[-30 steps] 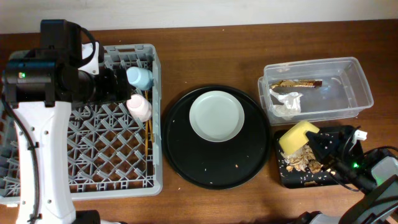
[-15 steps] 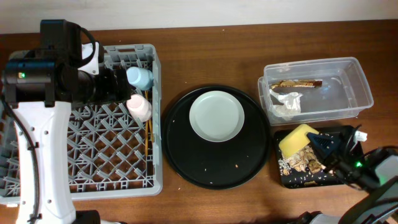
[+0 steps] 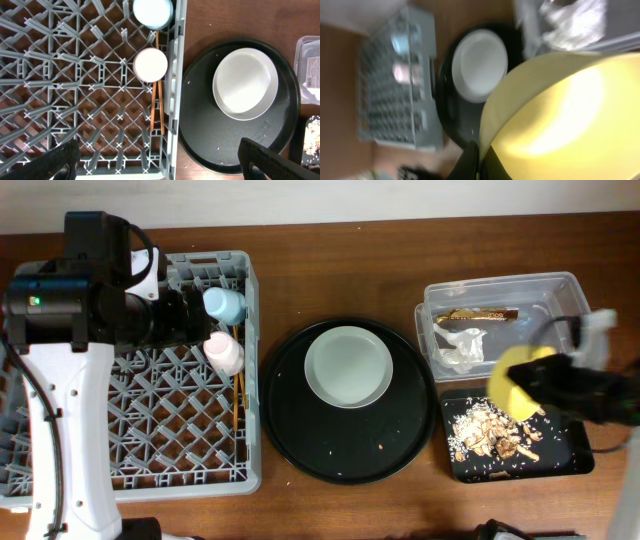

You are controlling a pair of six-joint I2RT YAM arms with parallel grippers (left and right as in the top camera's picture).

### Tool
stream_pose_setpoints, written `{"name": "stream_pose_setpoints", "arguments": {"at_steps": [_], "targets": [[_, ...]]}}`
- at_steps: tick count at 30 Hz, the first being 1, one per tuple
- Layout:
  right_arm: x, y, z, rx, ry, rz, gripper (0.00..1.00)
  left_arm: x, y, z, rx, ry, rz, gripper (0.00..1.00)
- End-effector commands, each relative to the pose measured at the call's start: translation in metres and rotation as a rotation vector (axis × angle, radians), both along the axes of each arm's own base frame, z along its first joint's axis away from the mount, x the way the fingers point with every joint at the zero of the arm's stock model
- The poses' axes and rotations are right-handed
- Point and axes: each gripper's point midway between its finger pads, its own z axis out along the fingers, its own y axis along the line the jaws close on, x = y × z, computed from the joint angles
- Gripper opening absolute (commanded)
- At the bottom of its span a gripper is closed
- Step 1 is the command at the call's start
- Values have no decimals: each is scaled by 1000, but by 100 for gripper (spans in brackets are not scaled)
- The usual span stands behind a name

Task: Sort waste into correct bins and load items into the dishwasher rack
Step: 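Tip the yellow bowl to pour the food scraps onto the black tray, then set the empty yellow bowl back on the round tray and release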

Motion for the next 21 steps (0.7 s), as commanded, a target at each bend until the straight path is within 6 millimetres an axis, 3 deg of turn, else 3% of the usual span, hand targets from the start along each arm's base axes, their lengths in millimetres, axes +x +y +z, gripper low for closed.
{"name": "stream_pose_setpoints", "arguments": {"at_steps": [1, 5, 11, 13, 18, 21], "targets": [[-10, 35, -13, -124, 99, 85, 4, 2, 1, 0, 0, -1, 12, 99], [-16, 100, -32, -216, 123, 264, 4, 2, 1, 0, 0, -1, 13, 99], [-28, 171, -63, -322, 127, 434, 4, 2, 1, 0, 0, -1, 13, 99], [-36, 207, -81, -337, 115, 547, 4, 2, 1, 0, 0, -1, 12, 99], [-58, 262, -126, -393, 166, 730, 4, 2, 1, 0, 0, -1, 13, 99], [-68, 284, -156, -431, 207, 798, 5, 2, 1, 0, 0, -1, 12, 99]]}}
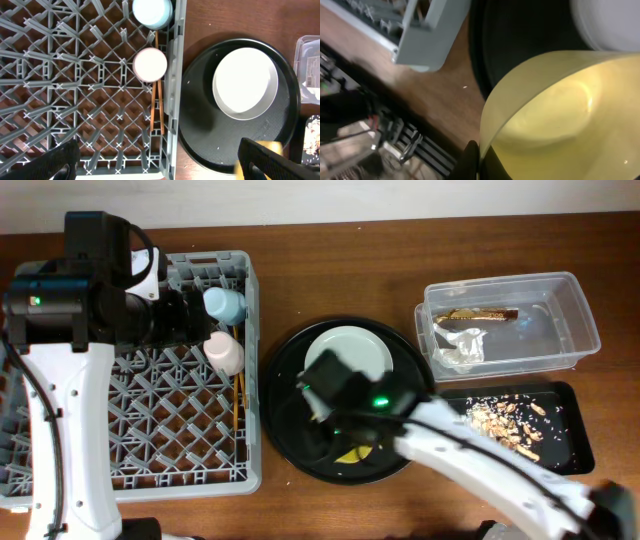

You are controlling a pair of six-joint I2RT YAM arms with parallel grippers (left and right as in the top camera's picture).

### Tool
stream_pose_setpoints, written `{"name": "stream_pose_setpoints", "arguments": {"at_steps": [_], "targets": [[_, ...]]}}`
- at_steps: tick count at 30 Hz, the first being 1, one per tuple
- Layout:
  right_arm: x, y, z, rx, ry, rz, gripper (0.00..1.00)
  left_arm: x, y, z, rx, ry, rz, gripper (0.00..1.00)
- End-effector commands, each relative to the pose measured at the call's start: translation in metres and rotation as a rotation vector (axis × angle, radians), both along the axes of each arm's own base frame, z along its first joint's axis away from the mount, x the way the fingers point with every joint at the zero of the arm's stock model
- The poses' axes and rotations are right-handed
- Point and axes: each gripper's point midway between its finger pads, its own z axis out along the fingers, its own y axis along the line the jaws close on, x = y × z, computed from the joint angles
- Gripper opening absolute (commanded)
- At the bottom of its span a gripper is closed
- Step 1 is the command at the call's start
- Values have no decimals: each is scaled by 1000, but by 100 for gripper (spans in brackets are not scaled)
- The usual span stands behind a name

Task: Sort waste into correct bins and load items into the dishwasher rack
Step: 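Set the empty yellow bowl back on the round tray and release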

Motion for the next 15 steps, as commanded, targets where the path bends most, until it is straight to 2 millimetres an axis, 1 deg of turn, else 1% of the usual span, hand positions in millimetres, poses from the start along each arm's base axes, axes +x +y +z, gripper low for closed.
{"name": "stream_pose_setpoints", "arguments": {"at_steps": [1, 3, 5, 7, 8, 10, 12, 15], "targets": [[-9, 13, -33, -78, 31, 36, 5, 2, 2, 0, 0, -1, 13, 99], [-8, 15, -44, -101, 40, 41, 15, 2, 2, 0, 0, -1, 13, 99], [-5, 16, -52, -119, 41, 40, 19, 2, 2, 0, 0, -1, 13, 99], [1, 17, -52, -118, 11, 44, 32, 2, 2, 0, 0, -1, 13, 99], [4, 16, -49, -121, -8, 37, 38, 2, 2, 0, 0, -1, 13, 99], [17, 7, -34, -139, -51, 2, 43, 2, 2, 0, 0, -1, 13, 99], [35, -12, -10, -161, -112, -58, 46, 2, 2, 0, 0, -1, 13, 99], [60, -49, 31, -168, -176, -179, 48, 2, 2, 0, 0, -1, 13, 99]]}}
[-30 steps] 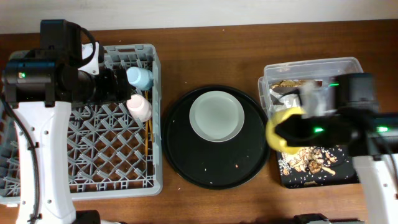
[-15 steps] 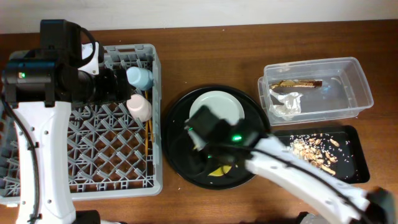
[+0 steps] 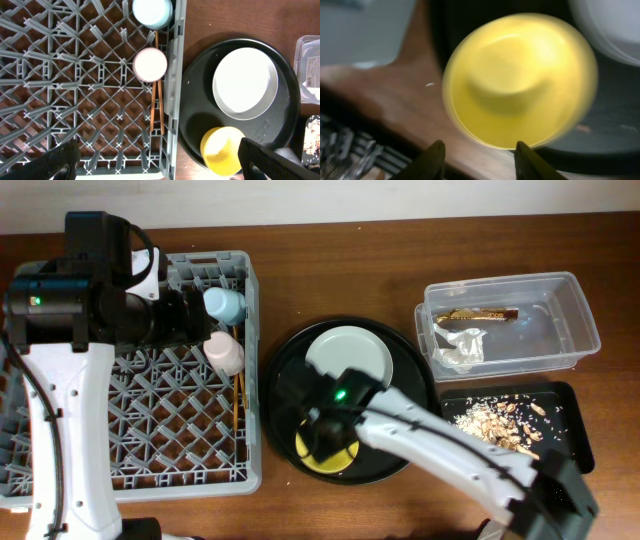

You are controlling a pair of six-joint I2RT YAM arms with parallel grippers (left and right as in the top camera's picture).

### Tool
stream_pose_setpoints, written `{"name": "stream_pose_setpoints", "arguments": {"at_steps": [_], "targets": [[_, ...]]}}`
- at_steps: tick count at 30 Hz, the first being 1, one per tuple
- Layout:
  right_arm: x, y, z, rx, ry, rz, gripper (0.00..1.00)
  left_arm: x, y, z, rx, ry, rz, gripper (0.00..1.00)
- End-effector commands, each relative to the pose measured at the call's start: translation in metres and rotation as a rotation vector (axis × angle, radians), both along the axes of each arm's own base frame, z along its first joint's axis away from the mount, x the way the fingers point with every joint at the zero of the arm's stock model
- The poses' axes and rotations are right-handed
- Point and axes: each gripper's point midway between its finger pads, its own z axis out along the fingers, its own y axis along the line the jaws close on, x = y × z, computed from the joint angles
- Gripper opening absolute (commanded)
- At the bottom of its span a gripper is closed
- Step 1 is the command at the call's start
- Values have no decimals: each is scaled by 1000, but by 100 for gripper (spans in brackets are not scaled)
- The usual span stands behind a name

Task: Sort waste into correct bins and load items into the dishwasher rack
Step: 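Set the empty yellow bowl back on the round tray and release, then withdraw the right gripper to the right side of the table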

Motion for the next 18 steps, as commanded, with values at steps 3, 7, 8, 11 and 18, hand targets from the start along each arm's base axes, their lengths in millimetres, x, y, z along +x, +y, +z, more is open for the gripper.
{"name": "stream_pose_setpoints", "arguments": {"at_steps": [3, 7, 8, 11, 18], "targets": [[65, -96, 107, 38, -248, -315, 48, 2, 2, 0, 0, -1, 12, 99], [71, -210, 144, -49, -350, -640, 71, 2, 2, 0, 0, -1, 13, 99], [68, -233, 149, -73, -367, -714, 99, 3, 2, 1, -1, -5, 13, 99], [46, -312, 160, -177, -390, -980, 99, 15, 1, 6, -1, -59, 13, 99], [22, -387, 156, -246, -354, -1286, 99, 2, -58, 4, -244, -3, -137, 99]]}}
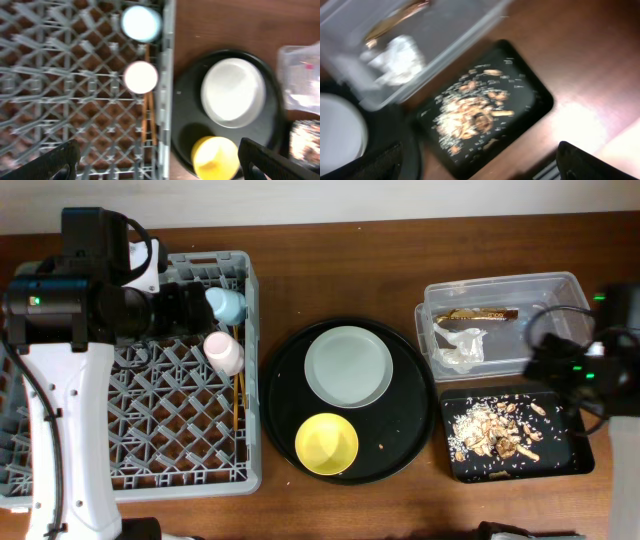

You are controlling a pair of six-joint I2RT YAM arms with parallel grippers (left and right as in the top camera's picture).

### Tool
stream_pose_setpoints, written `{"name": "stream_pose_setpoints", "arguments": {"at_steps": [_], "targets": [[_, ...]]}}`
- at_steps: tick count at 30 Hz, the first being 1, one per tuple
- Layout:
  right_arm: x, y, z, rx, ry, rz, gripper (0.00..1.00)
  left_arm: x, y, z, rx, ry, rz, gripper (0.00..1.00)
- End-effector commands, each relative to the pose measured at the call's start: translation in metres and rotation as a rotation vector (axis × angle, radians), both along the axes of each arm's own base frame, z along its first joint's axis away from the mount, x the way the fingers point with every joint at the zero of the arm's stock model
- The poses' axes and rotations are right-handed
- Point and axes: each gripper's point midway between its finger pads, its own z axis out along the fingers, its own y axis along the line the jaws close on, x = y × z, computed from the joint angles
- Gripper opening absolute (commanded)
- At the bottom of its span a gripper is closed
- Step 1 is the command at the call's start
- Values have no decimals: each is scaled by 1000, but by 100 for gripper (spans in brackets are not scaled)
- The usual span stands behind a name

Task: Sort waste into correct bins and load items into the dishwasher rack
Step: 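Withdraw the right gripper to the right side of the table, then reach the left gripper to the yellow bowl and grasp its rim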

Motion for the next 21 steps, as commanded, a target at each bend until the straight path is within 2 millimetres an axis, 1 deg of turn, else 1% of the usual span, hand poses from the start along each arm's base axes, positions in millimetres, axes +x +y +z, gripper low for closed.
{"name": "stream_pose_setpoints", "arguments": {"at_steps": [1, 2, 5, 6, 7, 10, 12, 13, 14, 15, 16, 17, 18, 19, 21], "targets": [[-10, -29, -2, -18, 22, -117, 99, -15, -57, -9, -183, 76, -149, 99], [-11, -31, -3, -17, 27, -129, 99, -19, -66, -13, -180, 94, -175, 99], [-10, -37, -9, -8, 50, -149, 99, -44, -119, -40, -163, 181, -340, 99], [-8, -37, -11, -2, 59, -147, 99, -56, -144, -52, -154, 200, -420, 99], [-7, -38, -14, 2, 70, -147, 99, -62, -170, -61, -150, 184, -503, 99], [-4, -39, -19, 8, 88, -146, 99, -78, -202, -72, -144, 176, -606, 99], [-2, -40, -23, 13, 105, -146, 99, -89, -225, -75, -145, 151, -682, 99], [-1, -40, -25, 15, 112, -146, 99, -96, -231, -78, -137, 159, -709, 99], [0, -41, -27, 18, 119, -146, 99, -105, -236, -82, -125, 169, -735, 89], [1, -41, -29, 20, 126, -146, 99, -112, -241, -85, -115, 177, -755, 72], [2, -41, -30, 22, 133, -146, 99, -120, -244, -91, -97, 191, -772, 60], [3, -42, -32, 25, 140, -146, 99, -127, -247, -99, -71, 204, -780, 57], [4, -42, -34, 27, 147, -146, 99, -132, -246, -110, -20, 218, -759, 52], [4, -42, -36, 29, 152, -145, 99, -135, -244, -120, 27, 226, -735, 52], [6, -43, -39, 33, 163, -145, 99, -140, -233, -149, 157, 238, -645, 52]]}}
